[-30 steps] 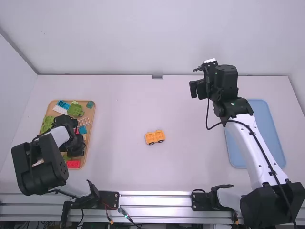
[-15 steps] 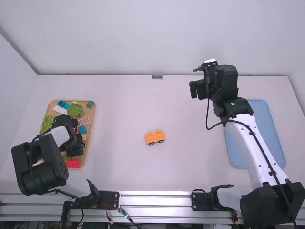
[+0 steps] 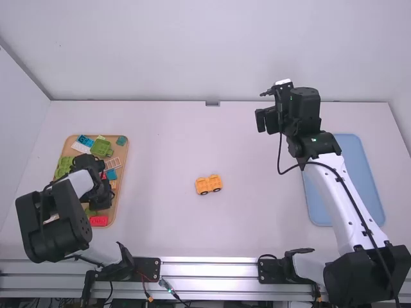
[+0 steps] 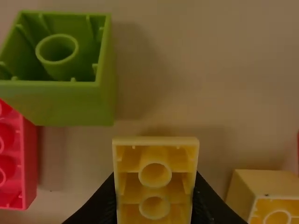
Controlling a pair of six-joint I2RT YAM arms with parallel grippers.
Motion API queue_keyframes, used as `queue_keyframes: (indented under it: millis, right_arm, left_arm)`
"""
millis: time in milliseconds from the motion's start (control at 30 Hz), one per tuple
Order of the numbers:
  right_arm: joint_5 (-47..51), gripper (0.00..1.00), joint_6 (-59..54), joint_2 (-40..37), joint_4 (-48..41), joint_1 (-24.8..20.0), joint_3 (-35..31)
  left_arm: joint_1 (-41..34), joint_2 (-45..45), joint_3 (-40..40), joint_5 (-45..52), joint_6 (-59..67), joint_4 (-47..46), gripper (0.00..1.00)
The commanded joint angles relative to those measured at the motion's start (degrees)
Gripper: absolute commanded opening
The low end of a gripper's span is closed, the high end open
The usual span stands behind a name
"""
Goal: Assemble lego blocks to make yellow taxi
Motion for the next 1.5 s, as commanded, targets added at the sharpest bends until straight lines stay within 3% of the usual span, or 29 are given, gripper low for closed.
queue_keyframes:
  millis: [0, 33, 67, 333, 533, 667, 767, 1000, 1100, 1233, 1467]
  right_arm:
    - [0.2, 0.99, 0.2, 0.3, 0.0, 0.0, 1.8]
    - [0.2, 0.99, 0.2, 0.3, 0.0, 0.0, 1.8]
    - [0.2, 0.99, 0.2, 0.3, 0.0, 0.0, 1.8]
    - [-3.7, 0.99, 3.3, 0.4, 0.6, 0.0, 1.8]
    - [-16.3, 0.99, 3.3, 4.6, 5.7, 0.0, 1.8]
    - [-26.8, 0.99, 3.3, 9.2, 10.4, 0.0, 1.8]
    - [-40.3, 0.99, 3.3, 13.6, 15.6, 0.0, 1.8]
    - [-64.2, 0.99, 3.3, 19.8, 24.9, 0.1, 1.8]
    - [-68.8, 0.99, 6.1, 22.0, 28.2, 0.9, 1.8]
    - [-72.1, 0.99, 15.2, 24.6, 34.7, 2.6, 1.8]
    - [-81.8, 0.99, 25.1, 27.7, 49.0, 5.0, 1.8]
  left_arm:
    - [-0.2, 0.6, -1.2, 1.5, 2.6, 0.0, 0.18]
    - [-0.1, 0.3, -0.9, 1.7, 3.9, 0.1, 0.14]
    - [-0.1, 0.0, -0.6, 1.7, 5.0, -0.1, 0.02]
    - [-0.2, -7.7, 2.8, -0.3, 8.9, -4.7, 0.02]
    - [-0.3, -19.2, 4.2, 2.0, 23.5, -1.2, 0.09]
    - [-0.9, -24.7, 4.0, 13.4, 36.9, 5.2, 0.16]
    - [-2.9, -26.9, 4.0, 25.2, 46.7, 11.0, 0.17]
    - [-10.4, -24.7, 4.0, 47.4, 60.0, 22.5, 0.17]
    - [-15.0, -23.1, 4.0, 53.7, 64.0, 27.9, 0.19]
    - [-23.6, -19.8, 4.0, 54.7, 68.0, 35.8, 0.26]
    - [-30.6, -13.3, 4.7, 62.2, 70.9, 48.2, 0.22]
